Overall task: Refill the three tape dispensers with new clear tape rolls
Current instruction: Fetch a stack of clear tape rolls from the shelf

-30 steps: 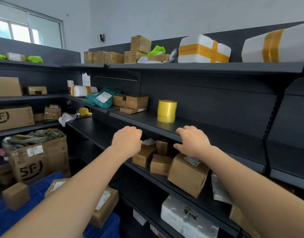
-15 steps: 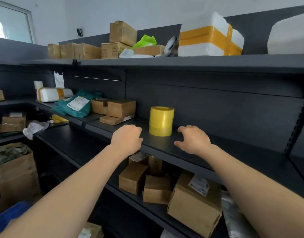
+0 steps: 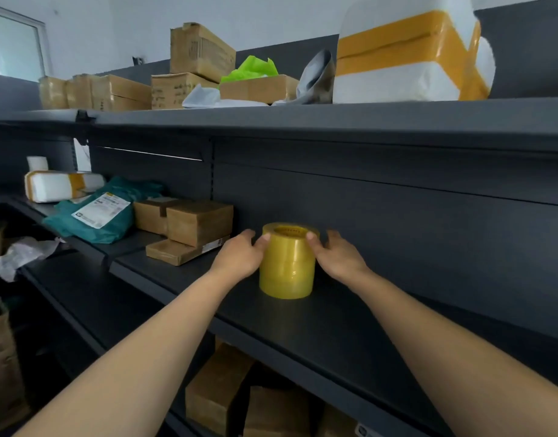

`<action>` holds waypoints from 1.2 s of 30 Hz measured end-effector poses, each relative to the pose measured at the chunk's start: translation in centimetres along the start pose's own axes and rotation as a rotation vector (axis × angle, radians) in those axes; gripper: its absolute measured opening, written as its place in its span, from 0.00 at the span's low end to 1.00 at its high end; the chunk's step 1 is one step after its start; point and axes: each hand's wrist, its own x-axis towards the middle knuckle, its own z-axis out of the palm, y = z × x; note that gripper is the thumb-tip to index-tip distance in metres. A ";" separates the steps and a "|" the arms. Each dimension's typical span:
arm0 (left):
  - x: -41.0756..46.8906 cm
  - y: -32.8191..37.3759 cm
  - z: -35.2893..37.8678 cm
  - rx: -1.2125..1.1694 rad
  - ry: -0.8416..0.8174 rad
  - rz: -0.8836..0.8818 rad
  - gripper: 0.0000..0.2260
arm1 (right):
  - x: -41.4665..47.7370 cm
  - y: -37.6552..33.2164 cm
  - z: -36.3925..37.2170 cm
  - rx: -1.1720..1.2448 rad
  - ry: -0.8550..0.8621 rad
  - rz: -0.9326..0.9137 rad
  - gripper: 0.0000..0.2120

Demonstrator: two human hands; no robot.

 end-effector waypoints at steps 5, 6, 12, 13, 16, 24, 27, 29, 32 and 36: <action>2.9 -0.2 1.0 -0.287 -0.142 -0.175 0.40 | 2.5 -0.3 0.9 0.321 -0.093 0.183 0.38; 3.4 -0.3 1.1 -0.354 -0.182 -0.214 0.41 | 2.9 -0.4 1.1 0.365 -0.117 0.219 0.39; 5.6 -1.0 1.8 -0.647 -0.458 -0.403 0.45 | 4.9 -0.1 1.8 0.612 -0.278 0.444 0.38; 5.9 -1.1 1.8 -0.672 -0.499 -0.415 0.44 | 5.1 -0.1 1.8 0.649 -0.294 0.465 0.36; 6.5 -1.3 1.8 -0.677 -0.552 -0.412 0.38 | 5.2 0.1 1.9 0.669 -0.330 0.458 0.29; 5.9 -0.8 3.7 -0.721 -0.325 -0.132 0.23 | 3.6 0.8 2.3 0.881 -0.089 0.295 0.19; 4.1 -1.7 4.5 -0.667 -0.303 0.121 0.20 | 2.1 1.7 2.8 0.987 -0.020 0.224 0.19; 2.8 -2.2 4.7 -0.650 -0.362 0.261 0.19 | 1.0 2.2 3.1 0.995 -0.006 0.212 0.18; 2.1 -2.8 5.0 -0.590 -0.422 0.359 0.28 | 0.0 2.7 3.5 0.969 -0.018 0.139 0.23; 1.7 -2.9 4.8 -0.673 -0.496 0.239 0.46 | -0.8 2.4 4.2 0.907 -0.021 0.120 0.33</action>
